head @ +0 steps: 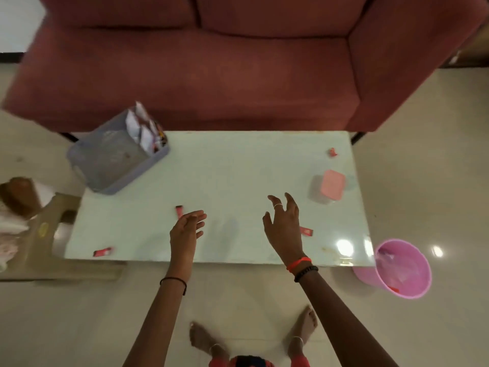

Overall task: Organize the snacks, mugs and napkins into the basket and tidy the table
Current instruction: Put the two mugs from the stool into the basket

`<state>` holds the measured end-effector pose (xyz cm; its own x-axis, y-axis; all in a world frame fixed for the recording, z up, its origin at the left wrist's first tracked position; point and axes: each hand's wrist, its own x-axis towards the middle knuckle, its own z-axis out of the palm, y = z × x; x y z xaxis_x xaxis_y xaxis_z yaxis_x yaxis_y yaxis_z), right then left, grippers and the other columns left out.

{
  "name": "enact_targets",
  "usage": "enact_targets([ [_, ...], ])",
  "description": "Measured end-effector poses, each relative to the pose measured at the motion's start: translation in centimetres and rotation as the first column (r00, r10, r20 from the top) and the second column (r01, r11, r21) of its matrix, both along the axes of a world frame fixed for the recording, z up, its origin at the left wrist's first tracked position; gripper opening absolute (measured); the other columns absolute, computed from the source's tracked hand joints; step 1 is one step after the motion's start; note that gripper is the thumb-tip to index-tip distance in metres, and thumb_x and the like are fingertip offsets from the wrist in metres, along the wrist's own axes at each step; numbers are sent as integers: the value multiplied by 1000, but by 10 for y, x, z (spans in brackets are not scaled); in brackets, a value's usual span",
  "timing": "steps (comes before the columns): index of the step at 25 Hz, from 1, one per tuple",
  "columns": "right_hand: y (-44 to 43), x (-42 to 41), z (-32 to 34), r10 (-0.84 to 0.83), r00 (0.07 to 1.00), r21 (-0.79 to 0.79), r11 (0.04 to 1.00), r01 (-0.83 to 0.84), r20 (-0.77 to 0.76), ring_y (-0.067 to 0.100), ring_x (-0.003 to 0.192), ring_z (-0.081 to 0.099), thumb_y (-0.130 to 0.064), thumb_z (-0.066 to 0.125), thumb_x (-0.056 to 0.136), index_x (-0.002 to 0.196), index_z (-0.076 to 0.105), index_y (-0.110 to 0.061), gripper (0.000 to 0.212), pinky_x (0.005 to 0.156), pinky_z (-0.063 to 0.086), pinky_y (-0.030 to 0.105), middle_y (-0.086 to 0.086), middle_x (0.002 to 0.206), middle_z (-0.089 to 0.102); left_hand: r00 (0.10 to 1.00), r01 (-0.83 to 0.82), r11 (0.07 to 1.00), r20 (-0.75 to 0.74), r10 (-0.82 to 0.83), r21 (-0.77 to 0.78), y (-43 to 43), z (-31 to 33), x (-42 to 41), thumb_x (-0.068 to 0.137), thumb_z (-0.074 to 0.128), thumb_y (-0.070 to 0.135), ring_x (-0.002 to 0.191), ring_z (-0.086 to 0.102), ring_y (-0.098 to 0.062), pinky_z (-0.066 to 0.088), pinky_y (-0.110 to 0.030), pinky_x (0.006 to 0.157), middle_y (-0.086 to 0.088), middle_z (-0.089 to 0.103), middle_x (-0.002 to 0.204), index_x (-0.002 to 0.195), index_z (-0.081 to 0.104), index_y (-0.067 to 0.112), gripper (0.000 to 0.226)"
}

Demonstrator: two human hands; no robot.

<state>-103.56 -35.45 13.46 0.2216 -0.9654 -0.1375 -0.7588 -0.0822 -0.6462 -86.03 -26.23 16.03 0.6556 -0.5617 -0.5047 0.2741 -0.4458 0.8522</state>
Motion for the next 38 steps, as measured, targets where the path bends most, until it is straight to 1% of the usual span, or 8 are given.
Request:
enact_targets([
  [7,79,200,6,249,968,-14,969,-249,24,32,139,27,-12,51,90,132,48,-12,42,105,41,42,22,146,30,968,-250,968,21,250,-20,116,4,169,95,43,11,95,59,-19,47,-25,76,-9,65,104,103,63,9,22],
  [11,122,297,12,372,927,-13,928,-372,41,29,138,27,-14,50,90,132,48,-14,41,107,38,41,18,146,31,934,-357,933,23,358,-36,174,8,239,94,45,12,87,63,-14,45,-24,72,-2,67,94,87,65,20,23],
  [13,140,337,14,427,904,-14,904,-427,30,29,138,27,-14,50,90,132,48,-15,42,109,35,35,17,146,32,907,-418,908,42,419,-28,196,9,266,94,46,11,85,61,-10,46,-23,75,-1,66,93,83,65,24,26],
  [18,171,427,7,622,783,-19,783,-622,-14,27,134,34,-14,48,91,129,49,-9,39,107,29,26,13,138,46,841,-536,844,87,534,5,232,2,329,91,51,17,95,58,-20,44,-35,90,2,64,88,77,65,26,22],
  [25,178,548,-8,742,669,94,664,-742,37,27,128,41,-14,47,92,133,46,-8,42,103,36,28,13,135,47,736,-662,747,238,634,58,240,-20,432,90,50,12,105,54,-21,41,-29,91,-10,60,116,114,59,3,26],
  [30,173,627,-21,802,597,212,585,-782,-9,31,118,47,-11,48,91,132,47,-3,42,100,40,34,19,123,52,774,-623,762,280,568,175,240,-53,505,84,60,7,125,44,-31,40,-31,96,-16,40,139,126,48,7,44],
  [34,171,676,-35,856,516,270,506,-819,-37,35,116,47,-14,50,89,136,43,-8,48,100,41,40,21,124,51,875,-443,831,363,320,336,242,-83,542,71,76,19,130,37,-35,35,-44,108,-18,31,144,140,31,13,82],
  [38,174,718,-50,897,439,301,433,-850,-51,36,116,48,-13,55,85,137,41,-11,54,94,43,38,19,124,48,924,-287,777,376,71,560,245,-108,566,64,81,32,138,23,-39,23,-54,112,-23,24,148,144,22,18,100],
])
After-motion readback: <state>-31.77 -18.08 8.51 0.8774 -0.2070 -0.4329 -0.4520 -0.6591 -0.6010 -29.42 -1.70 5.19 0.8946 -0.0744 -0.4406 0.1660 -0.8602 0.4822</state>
